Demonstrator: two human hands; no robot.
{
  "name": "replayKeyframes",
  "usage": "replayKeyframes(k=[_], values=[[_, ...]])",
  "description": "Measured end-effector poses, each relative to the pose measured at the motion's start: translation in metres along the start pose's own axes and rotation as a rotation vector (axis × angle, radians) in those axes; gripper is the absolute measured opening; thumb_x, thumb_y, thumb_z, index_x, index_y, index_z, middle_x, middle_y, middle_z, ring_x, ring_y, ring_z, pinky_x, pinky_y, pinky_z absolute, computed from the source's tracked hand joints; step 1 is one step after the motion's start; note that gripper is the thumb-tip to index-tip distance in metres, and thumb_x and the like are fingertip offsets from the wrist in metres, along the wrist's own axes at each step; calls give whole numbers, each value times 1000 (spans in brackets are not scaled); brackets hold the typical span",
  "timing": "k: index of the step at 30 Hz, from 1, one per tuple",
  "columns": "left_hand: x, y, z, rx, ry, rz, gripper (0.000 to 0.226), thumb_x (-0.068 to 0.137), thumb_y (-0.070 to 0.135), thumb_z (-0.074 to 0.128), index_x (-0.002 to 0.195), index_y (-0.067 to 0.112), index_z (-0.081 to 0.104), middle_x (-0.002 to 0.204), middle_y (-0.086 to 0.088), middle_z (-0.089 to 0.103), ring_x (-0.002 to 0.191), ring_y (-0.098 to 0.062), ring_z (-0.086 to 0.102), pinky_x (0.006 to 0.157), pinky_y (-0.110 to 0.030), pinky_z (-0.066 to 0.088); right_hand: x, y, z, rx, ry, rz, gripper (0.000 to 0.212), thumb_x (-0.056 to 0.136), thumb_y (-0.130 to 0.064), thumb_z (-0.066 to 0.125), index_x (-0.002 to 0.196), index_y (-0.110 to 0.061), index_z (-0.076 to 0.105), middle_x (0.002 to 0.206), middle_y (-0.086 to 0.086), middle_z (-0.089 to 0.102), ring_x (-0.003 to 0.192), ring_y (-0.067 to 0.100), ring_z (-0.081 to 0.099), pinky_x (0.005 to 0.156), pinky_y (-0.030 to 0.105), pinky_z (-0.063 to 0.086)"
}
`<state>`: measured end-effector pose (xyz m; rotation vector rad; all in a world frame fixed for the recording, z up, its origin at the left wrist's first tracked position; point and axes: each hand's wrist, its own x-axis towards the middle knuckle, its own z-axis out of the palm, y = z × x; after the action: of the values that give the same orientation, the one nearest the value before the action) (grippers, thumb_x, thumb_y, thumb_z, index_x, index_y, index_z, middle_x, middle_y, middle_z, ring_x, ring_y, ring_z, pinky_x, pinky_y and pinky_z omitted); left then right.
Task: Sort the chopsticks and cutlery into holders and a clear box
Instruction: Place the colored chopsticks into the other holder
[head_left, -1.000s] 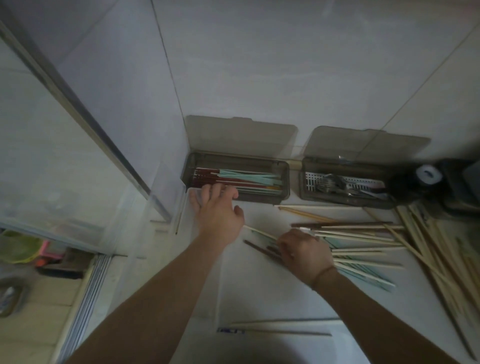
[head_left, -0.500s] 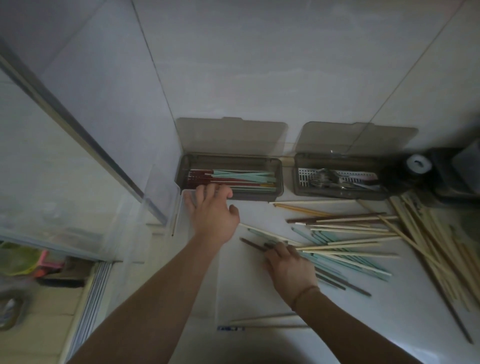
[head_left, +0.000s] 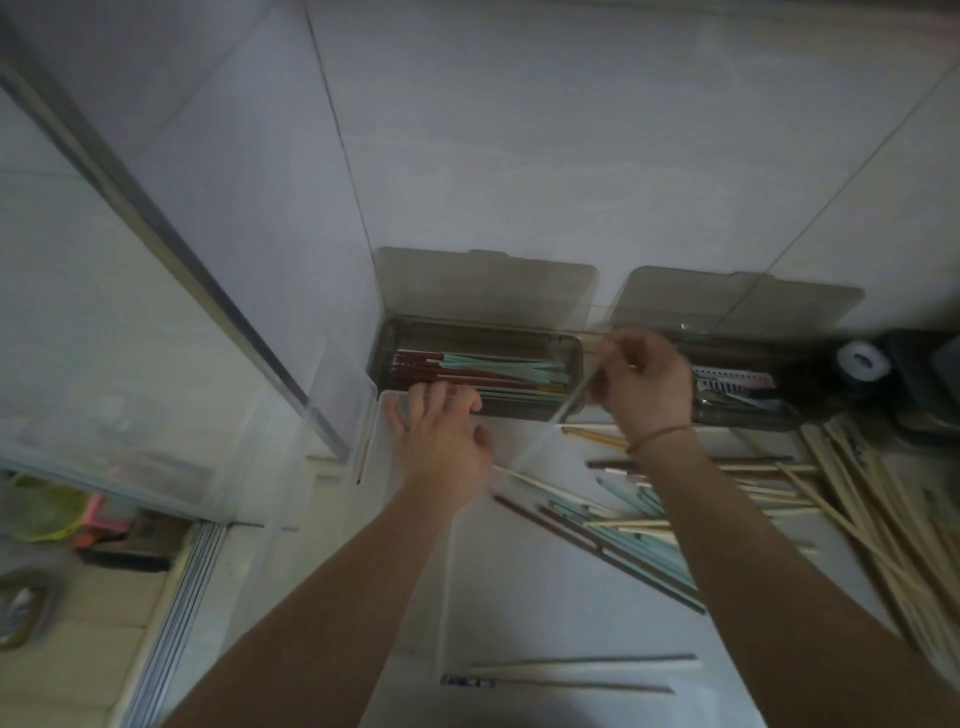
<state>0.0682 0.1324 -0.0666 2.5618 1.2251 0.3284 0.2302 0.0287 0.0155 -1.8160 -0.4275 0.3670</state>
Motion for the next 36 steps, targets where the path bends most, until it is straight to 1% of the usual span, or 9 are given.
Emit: replayKeyframes(k=[5,10,14,17,20,24,26,30,36], values=[[0,1,-3,-20,-4,0,27,77,36,56,104,34,54,110,9,47,118,-22,36,116,-52,3,33,0,8,367,123,183,14,91,-1,58,81,-11,57,72,13,66,56,19,68,57,30,58],[-1,1,-7,-12,-17,12,28,79,37,54,107,34,54,112,8,47,119,-22,36,118,-57,8,37,21,34,286,63,378,14,87,2,64,80,-9,59,75,12,67,57,18,69,61,31,58],[-1,1,-8,-26,-14,4,29,77,38,51,106,33,55,111,8,48,119,-23,37,118,-58,9,38,29,49,123,-137,482,17,87,1,64,78,-12,59,73,13,66,45,21,65,44,26,53],[-1,0,-6,-14,-5,6,29,76,38,52,105,33,55,111,8,49,118,-23,39,118,-58,10,41,34,47,-63,-233,430,11,88,-2,64,89,-13,63,80,15,69,42,24,64,41,25,50],[-1,0,-6,-23,-3,4,28,76,37,54,104,33,56,109,7,49,119,-24,39,118,-58,9,41,35,34,-124,-189,349,10,89,-6,63,88,-16,65,81,8,70,41,21,63,43,26,52],[-1,2,-6,-42,-3,-12,28,76,36,53,104,33,56,110,7,48,119,-23,37,118,-58,7,14,37,2,-437,-88,-49,8,88,-15,63,83,-20,66,69,-9,63,51,3,60,59,12,48],[-1,1,-5,-38,10,-8,29,75,36,53,103,33,56,108,7,48,118,-24,38,118,-58,9,-17,50,-15,-495,-127,-204,11,90,-18,62,81,-23,64,63,-13,58,52,-3,56,53,5,41],[-1,1,-2,-31,25,-14,28,74,36,51,101,32,56,105,6,49,115,-25,39,117,-57,9,-69,100,-34,-820,-298,-414,8,78,-30,58,75,-28,66,72,-6,65,53,18,61,48,25,47],[1,0,-2,-21,-2,-17,25,79,32,58,103,33,55,110,6,48,118,-24,36,116,-53,7,-83,108,-25,-1137,-362,-362,15,64,-24,82,66,-30,68,71,-3,59,48,24,59,42,20,32]])
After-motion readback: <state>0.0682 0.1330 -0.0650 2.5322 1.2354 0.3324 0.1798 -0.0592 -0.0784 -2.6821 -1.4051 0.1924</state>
